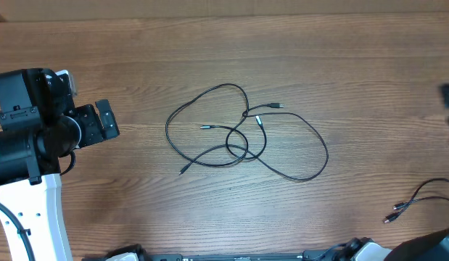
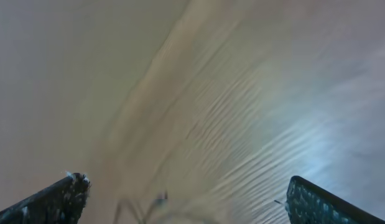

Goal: Untangle cables

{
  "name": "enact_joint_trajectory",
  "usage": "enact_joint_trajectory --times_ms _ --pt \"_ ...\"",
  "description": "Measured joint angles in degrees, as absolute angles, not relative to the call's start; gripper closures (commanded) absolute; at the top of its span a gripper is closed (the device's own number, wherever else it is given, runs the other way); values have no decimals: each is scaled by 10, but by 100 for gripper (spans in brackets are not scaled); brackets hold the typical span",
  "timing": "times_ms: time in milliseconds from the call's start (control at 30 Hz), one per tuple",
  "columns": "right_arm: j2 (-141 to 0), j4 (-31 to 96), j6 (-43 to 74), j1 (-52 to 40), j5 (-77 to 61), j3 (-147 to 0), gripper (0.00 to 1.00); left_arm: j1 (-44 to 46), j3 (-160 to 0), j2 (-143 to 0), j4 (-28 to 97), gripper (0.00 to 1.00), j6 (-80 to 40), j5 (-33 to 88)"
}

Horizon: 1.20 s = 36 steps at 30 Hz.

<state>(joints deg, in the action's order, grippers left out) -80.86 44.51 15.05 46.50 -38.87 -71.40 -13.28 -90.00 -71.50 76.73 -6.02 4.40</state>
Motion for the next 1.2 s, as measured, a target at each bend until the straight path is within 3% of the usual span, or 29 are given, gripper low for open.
enact_joint_trajectory --times_ms 300,600,967,1200 --pt "-810 497 51 239 -297 -714 0 -133 -900 -715 767 0 -60 44" --pt "-880 504 -46 117 -259 -714 0 -133 -900 -715 767 0 -60 44" --pt "-1037 522 -120 55 -258 -714 3 -133 -900 -715 767 0 -60 44" --pt "-1065 531 -166 52 -262 -714 4 -133 -900 -715 767 0 -60 44"
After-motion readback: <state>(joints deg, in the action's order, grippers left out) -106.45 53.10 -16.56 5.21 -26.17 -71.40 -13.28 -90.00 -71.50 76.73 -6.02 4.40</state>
